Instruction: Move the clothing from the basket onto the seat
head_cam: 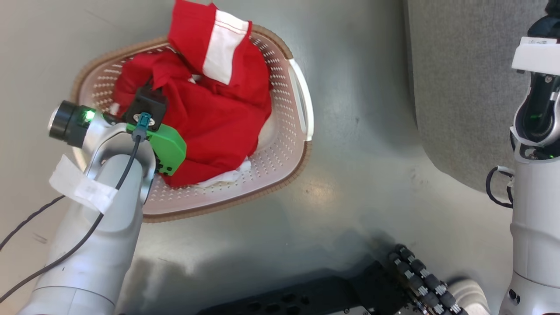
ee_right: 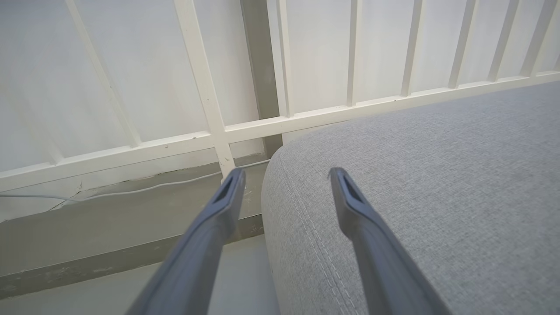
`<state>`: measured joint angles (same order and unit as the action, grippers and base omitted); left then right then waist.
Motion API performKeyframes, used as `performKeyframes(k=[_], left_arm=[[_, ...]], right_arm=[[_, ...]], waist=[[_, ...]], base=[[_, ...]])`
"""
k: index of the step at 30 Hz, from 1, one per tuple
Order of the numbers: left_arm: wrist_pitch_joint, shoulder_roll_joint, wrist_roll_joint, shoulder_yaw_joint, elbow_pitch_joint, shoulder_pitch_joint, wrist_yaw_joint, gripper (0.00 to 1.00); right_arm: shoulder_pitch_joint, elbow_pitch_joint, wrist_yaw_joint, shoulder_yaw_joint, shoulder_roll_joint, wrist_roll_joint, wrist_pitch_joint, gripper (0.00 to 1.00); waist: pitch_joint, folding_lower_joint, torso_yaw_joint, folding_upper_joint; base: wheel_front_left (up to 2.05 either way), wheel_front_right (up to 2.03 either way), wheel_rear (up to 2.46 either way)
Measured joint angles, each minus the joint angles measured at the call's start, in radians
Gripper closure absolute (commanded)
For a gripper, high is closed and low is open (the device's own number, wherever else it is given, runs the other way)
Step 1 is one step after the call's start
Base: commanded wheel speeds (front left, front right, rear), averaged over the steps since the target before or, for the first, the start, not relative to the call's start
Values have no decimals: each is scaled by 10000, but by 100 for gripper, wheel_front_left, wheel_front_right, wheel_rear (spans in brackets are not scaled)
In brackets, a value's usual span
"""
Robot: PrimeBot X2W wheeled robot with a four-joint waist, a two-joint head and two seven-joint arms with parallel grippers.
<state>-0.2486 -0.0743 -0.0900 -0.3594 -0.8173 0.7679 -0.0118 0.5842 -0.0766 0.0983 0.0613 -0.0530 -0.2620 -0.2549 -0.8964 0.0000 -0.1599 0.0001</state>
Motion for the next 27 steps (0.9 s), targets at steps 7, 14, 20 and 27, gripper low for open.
performKeyframes(k=[7, 14, 20, 27], left_arm=[[-8, 236, 443, -128, 777, -80, -596, 100], [-29, 299, 878, -328, 1929, -102, -849, 100], [-31, 313, 1252, -454, 2520, -101, -938, 100], [-31, 337, 1429, -652, 2706, -102, -1030, 100]], right_arm=[[-322, 428, -188, 33, -2, 226, 0, 0], [-685, 838, -476, 117, -2, 405, 0, 0], [-941, 1158, -639, 71, -2, 487, 0, 0], [-1219, 1509, -809, -50, -4, 506, 0, 0]], waist=[[748, 0, 300, 0], [1645, 0, 645, 0], [2466, 0, 951, 0], [3318, 0, 1218, 0]], base=[[0, 0, 0], [0, 0, 0], [0, 0, 0], [0, 0, 0]])
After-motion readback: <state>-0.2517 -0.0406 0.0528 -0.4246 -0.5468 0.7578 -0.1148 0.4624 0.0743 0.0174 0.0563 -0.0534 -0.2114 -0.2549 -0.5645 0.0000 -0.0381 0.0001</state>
